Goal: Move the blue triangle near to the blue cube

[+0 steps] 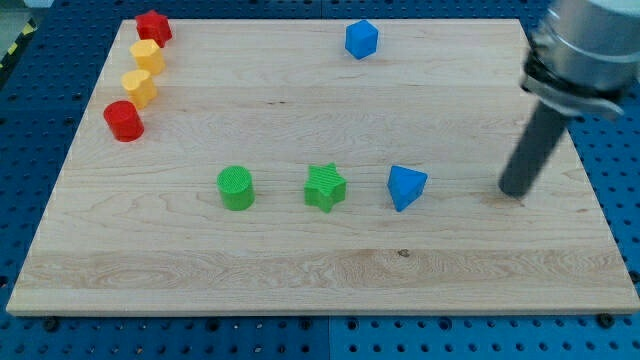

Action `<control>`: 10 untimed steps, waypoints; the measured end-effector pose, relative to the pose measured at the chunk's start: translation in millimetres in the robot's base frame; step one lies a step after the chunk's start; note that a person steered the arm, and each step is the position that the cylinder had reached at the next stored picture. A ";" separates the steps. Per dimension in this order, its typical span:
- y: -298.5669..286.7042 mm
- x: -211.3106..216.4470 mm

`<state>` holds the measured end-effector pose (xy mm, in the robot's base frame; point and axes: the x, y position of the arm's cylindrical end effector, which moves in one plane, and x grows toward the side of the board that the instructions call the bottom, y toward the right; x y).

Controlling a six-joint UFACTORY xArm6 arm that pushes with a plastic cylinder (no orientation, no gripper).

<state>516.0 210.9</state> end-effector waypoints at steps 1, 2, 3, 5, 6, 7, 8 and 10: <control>-29.4 30.2; -105.2 24.0; -108.5 20.2; -127.3 -32.0; -170.6 -44.1; -187.7 -62.8; -185.3 -73.4; -185.6 -119.7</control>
<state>396.3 25.3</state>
